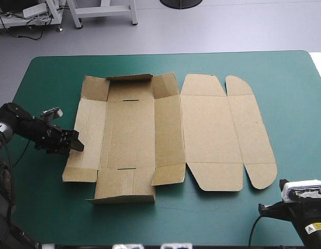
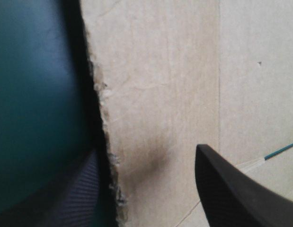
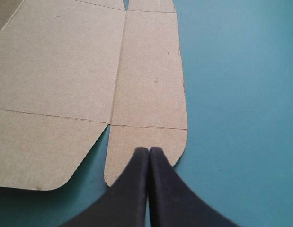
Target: Fold the box
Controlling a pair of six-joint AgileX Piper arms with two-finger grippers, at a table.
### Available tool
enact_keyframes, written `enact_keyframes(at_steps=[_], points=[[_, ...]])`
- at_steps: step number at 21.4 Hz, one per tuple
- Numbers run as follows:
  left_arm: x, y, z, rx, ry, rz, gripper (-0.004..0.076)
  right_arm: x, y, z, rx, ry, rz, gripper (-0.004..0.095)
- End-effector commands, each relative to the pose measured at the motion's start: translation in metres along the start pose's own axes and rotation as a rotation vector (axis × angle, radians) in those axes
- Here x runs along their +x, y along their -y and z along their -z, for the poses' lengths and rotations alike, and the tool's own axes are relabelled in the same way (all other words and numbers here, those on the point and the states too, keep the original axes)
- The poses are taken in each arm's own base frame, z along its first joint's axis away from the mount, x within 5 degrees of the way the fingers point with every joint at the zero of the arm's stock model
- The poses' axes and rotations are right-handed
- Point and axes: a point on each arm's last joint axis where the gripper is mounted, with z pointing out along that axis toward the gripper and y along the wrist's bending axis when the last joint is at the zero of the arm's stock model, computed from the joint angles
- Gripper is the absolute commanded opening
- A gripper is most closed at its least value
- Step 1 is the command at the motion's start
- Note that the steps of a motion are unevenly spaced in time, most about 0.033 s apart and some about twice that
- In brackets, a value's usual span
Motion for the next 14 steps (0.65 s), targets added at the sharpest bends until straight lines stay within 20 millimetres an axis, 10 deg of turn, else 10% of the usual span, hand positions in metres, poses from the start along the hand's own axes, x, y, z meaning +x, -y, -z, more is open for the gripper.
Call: enact_keyframes(at_steps=[1,14], points=[[0.003,0.015,0.012,0.058,-0.014,-0.015,0.0434,-0.014,0.002,0.003,0.021,0.078,-0.003,-0.0020],[0.008,0.058,-0.024,0.183,-0.087,-0.009,0.0374,-0.014,0.002,0.003,0.021,0.078,-0.001,-0.0020]])
